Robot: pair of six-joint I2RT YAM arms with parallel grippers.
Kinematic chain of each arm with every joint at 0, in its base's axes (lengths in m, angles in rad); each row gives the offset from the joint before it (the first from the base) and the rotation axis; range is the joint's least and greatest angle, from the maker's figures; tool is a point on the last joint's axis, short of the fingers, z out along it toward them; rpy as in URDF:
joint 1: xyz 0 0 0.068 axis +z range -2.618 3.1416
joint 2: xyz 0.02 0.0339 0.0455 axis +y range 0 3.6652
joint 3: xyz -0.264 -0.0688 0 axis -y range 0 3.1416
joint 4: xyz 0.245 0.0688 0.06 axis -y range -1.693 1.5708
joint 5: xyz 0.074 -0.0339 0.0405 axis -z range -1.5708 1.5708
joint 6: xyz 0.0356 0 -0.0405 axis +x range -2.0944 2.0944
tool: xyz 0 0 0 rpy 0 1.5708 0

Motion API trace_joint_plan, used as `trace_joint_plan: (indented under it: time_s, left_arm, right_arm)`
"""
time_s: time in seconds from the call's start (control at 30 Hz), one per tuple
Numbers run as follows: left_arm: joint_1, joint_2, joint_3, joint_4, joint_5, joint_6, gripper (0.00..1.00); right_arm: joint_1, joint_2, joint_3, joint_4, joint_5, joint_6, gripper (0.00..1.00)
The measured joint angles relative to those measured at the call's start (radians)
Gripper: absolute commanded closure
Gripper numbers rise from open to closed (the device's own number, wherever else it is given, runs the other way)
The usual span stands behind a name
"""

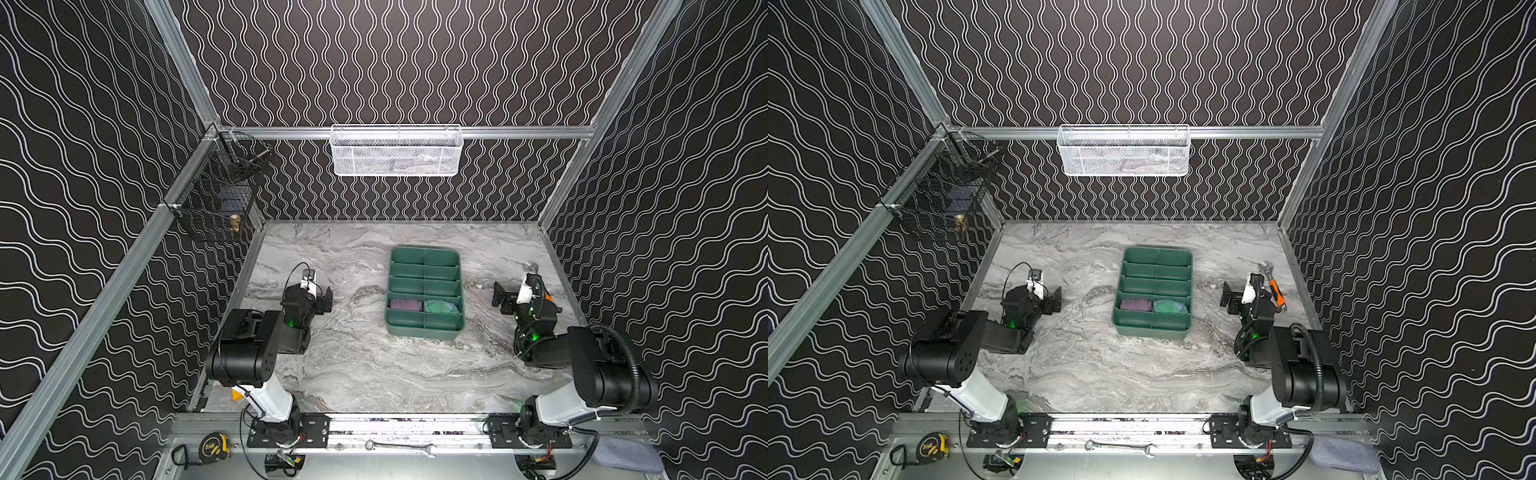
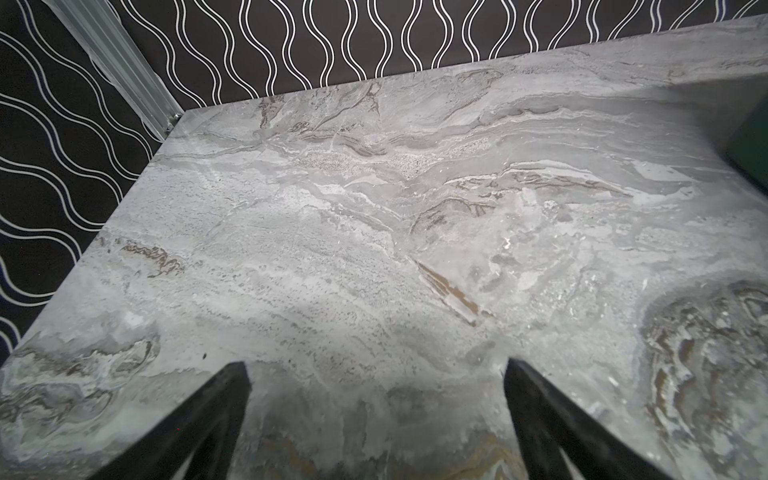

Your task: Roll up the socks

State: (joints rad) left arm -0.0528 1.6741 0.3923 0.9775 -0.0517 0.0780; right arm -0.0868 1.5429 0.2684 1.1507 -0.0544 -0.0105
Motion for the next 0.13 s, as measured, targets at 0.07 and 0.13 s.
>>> trace_joint_plan:
  time_s: [0.07,0.13]
  left_arm:
    - [0.000,-0.003,-0.001,0.000,0.000,0.000,0.01]
    - [-0.003,-0.009,-0.010,0.007,-0.005,0.000,0.01]
  right_arm:
    - [0.000,0.000,0.000,0.000,0.000,0.000,0.00]
    - [0.000,0.000,0.000,0.000,0.000,0.000,0.00]
